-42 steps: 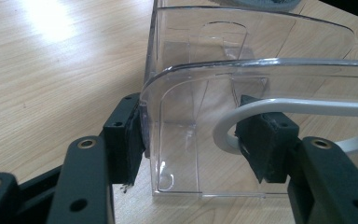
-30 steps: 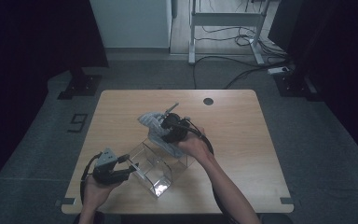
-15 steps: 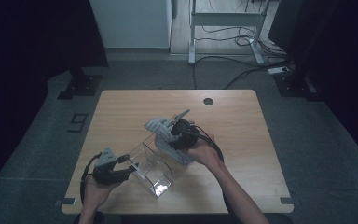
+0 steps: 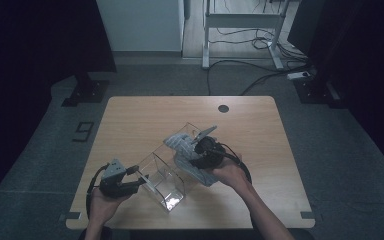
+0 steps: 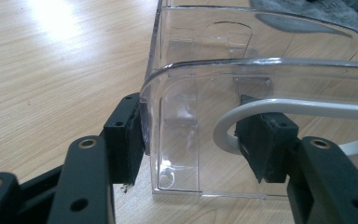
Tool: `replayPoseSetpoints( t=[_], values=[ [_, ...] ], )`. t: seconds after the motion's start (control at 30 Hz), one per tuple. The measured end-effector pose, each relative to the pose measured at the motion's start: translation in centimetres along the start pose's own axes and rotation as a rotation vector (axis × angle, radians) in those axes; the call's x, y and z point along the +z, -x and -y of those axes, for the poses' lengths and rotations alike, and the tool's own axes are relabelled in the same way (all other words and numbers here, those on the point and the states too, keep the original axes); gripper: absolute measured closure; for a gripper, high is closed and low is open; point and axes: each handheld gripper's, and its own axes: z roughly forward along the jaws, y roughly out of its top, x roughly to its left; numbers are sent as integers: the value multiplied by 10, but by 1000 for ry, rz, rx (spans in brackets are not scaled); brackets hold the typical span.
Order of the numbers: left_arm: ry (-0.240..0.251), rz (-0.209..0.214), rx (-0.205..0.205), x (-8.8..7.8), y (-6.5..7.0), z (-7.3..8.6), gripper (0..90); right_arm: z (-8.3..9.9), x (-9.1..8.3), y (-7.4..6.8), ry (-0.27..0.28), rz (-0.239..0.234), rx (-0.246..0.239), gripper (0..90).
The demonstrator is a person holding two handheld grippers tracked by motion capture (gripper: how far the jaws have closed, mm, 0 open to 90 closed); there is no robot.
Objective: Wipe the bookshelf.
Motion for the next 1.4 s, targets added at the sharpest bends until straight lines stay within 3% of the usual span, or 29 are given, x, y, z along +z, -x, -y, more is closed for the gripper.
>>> replayPoseSetpoints(
  t=[0.27,0.43,1.4],
  values=[
    [0,-3,-3,0,1,0,435,19,0,1,-6,-7,14,647],
    [0,-6,-5,1,1,-1,435,30,12,1,-22,8,24,650],
    [13,-37,-29,7,1,-4,433,51,54,16,-37,2,90,659]
  ],
)
